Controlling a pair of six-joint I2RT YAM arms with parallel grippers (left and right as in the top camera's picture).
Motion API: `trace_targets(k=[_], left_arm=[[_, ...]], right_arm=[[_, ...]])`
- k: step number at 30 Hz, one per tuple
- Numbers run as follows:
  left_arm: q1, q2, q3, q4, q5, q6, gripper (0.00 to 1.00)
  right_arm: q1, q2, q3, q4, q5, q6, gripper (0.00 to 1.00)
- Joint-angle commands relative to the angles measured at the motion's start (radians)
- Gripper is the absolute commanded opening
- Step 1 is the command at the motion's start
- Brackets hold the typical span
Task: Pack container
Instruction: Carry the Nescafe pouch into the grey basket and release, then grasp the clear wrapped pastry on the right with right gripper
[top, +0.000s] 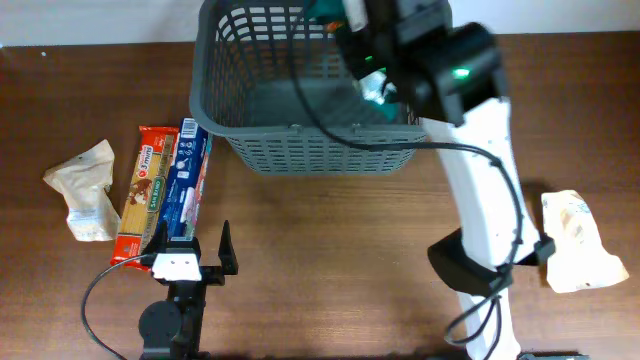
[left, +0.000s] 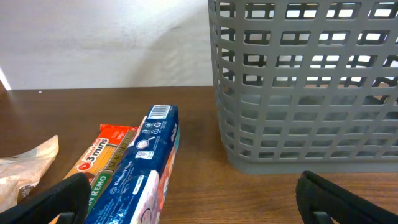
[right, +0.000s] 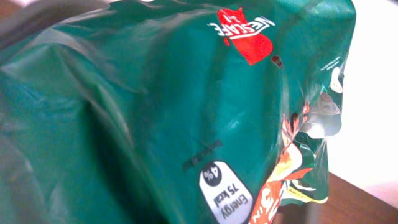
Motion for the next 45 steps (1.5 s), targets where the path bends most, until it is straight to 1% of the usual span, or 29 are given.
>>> trace_targets(k=[1, 5, 8, 15, 18, 19, 20, 21, 25, 28, 30, 33, 36, 37, 41, 43, 45], left_arm=[[-0.003, -0.008, -0.008, 0.002, 0.011, -0.006, 0.99], [-0.003, -0.007, -0.008, 0.002, 0.011, -0.006, 0.99], [-0.003, -0.007, -0.008, 0.002, 0.011, -0.006, 0.99], [-0.003, -0.008, -0.008, 0.002, 0.011, -0.006, 0.99], [-0.003, -0.008, -0.008, 0.002, 0.011, -0.006, 0.99], [-0.003, -0.008, -0.008, 0.002, 0.011, -0.006, 0.99], [-0.003, -0.007, -0.008, 0.002, 0.011, -0.006, 0.99], [-0.003, -0.008, -0.008, 0.002, 0.011, -0.006, 0.99], [-0.003, -0.007, -0.008, 0.002, 0.011, -0.006, 0.99], [-0.003, -0.007, -0.008, 0.002, 0.011, -0.006, 0.99], [-0.003, -0.007, -0.008, 0.002, 0.011, -0.006, 0.99], [-0.003, -0.008, -0.008, 0.002, 0.011, -0.006, 0.99], [-0.003, -0.008, -0.008, 0.002, 0.011, -0.006, 0.99], [-0.003, -0.008, -0.008, 0.002, 0.011, -0.006, 0.99], [-0.003, -0.008, -0.008, 0.002, 0.011, -0.006, 0.99], [-0.003, -0.008, -0.008, 0.002, 0.011, -0.006, 0.99], [-0.003, -0.007, -0.008, 0.002, 0.011, -0.006, 0.99]], right_arm=[[0.011, 0.021, -0.026, 0.025, 0.049, -0.048, 0.04], [0.018, 0.055, -0.111, 0.019, 0.035, -0.027, 0.04], [0.016, 0.07, -0.209, 0.047, 0.001, -0.021, 0.03], [0.017, 0.074, -0.507, 0.192, -0.016, 0.061, 0.04], [0.017, 0.074, -0.543, 0.198, -0.013, 0.066, 0.04], [0.017, 0.073, -0.541, 0.199, -0.005, 0.066, 0.23], [0.017, 0.063, -0.528, 0.198, 0.017, 0.066, 0.51], [0.017, 0.054, -0.51, 0.196, 0.041, 0.067, 0.65], [0.016, -0.017, -0.392, 0.181, 0.177, 0.083, 0.77], [0.009, -0.069, -0.296, 0.156, 0.275, 0.036, 0.78], [-0.011, -0.121, -0.283, 0.151, 0.282, 0.032, 0.78], [-0.085, -0.208, -0.317, 0.122, 0.275, 0.035, 0.78], [-0.245, -0.322, -0.452, 0.124, 0.204, 0.039, 0.78], [-0.309, -0.363, -0.52, 0.146, 0.188, 0.039, 0.78], [-0.622, -0.519, -0.884, 0.281, 0.128, 0.039, 0.78], [-0.759, -0.557, -1.04, 0.307, 0.068, 0.034, 0.81], [-0.88, -0.567, -1.173, 0.326, -0.016, 0.0, 0.81]])
